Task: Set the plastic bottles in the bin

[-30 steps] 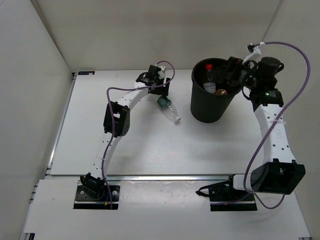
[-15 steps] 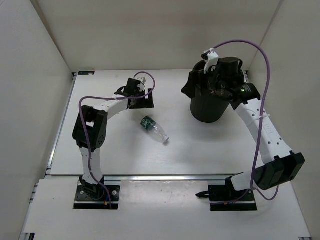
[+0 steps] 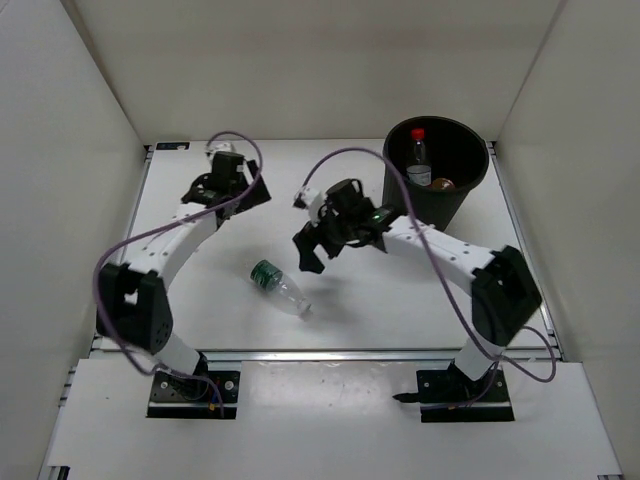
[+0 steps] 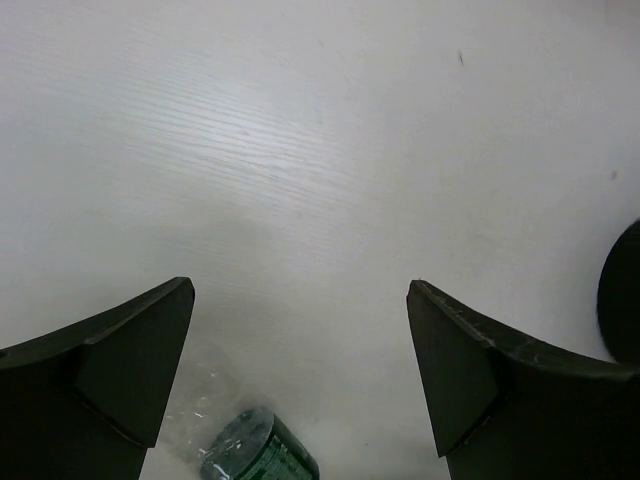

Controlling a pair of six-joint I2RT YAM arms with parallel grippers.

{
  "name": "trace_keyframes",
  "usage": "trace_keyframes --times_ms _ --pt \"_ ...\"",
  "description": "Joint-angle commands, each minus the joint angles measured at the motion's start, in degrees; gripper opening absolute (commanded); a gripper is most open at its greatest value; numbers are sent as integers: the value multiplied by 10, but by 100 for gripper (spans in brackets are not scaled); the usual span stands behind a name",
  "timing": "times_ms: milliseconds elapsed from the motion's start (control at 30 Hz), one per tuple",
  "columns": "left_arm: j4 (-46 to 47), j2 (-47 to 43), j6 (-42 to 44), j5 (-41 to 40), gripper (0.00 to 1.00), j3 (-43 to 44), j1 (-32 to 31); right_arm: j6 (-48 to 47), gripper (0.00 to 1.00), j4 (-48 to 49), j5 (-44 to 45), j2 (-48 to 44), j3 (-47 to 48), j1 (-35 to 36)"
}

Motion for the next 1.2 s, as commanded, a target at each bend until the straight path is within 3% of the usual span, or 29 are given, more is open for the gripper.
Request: trace_keyframes --times_ms 0,133,233,433,600,733,967,1167 --pt "-82 -110 -47 -103 99 -14 38 -32 99 87 43 53 1 53" --pt "-131 -233 -43 -132 99 -65 95 -2 100 141 73 130 24 104" --pt "-165 -319 -43 -152 99 -117 118 45 99 225 65 129 13 133" --pt "-269 -457 -51 -171 98 -147 113 110 100 284 159 135 24 226" --pt "-386 -499 -65 -240 99 -70 101 182 99 265 123 229 127 261" --pt "-428 -504 -65 -308 99 -14 97 196 100 249 165 302 212 297" --pt "-442 -492 -34 -333 99 4 92 248 99 164 224 387 358 298" --pt "-422 -494 -16 -293 99 10 88 203 100 124 262 426 445 322"
